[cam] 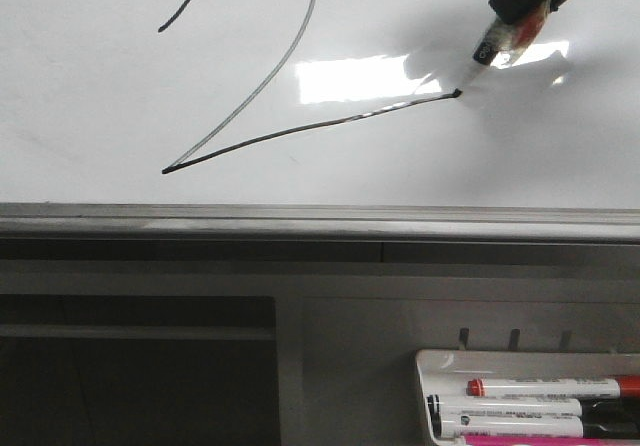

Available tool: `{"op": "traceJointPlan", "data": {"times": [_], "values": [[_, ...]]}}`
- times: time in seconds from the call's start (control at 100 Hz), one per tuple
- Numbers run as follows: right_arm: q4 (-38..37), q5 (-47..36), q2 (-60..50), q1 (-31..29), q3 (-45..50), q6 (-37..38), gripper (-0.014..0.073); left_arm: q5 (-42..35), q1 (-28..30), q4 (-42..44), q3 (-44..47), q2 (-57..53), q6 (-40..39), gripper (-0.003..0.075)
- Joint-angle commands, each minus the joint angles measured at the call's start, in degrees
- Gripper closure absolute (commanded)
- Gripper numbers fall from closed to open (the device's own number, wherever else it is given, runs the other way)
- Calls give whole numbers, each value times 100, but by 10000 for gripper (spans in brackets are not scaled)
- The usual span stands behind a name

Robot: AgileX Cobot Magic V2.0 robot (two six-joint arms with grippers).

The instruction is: Write number 2 on whiteboard

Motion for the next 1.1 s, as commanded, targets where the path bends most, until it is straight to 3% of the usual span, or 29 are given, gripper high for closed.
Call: {"op": "traceJointPlan", "data": {"times": [0.0,0.11,0.15,0.2,0.3,0.37,0.51,0.71,1.09], "values": [[-15,-430,-325,39,-111,-8,654,-546,16,-109,-167,71,-57,741],[753,-428,-925,527,-111,-659,654,-409,16,-160,-370,83,-45,733],[992,-474,-1101,772,-111,-969,654,-255,16,-219,-503,127,-14,698],[1158,-528,-1327,1074,-111,-1334,655,21,16,-340,-705,245,131,617],[1196,-463,-1539,1744,-111,-2051,655,800,16,-694,-1233,679,500,378],[1196,-424,-1537,2227,-111,-2446,655,1452,16,-1021,-1679,1126,936,306],[1196,-663,-1449,3054,-111,-2949,655,2575,-182,-2063,-2507,2028,2190,360],[1196,-1503,-1409,3783,-111,-2990,657,3434,-769,-2301,-3032,2886,2320,408],[1196,-1595,-1409,4362,-111,-2999,657,3403,-1128,-2230,-3052,3630,2346,408]]}}
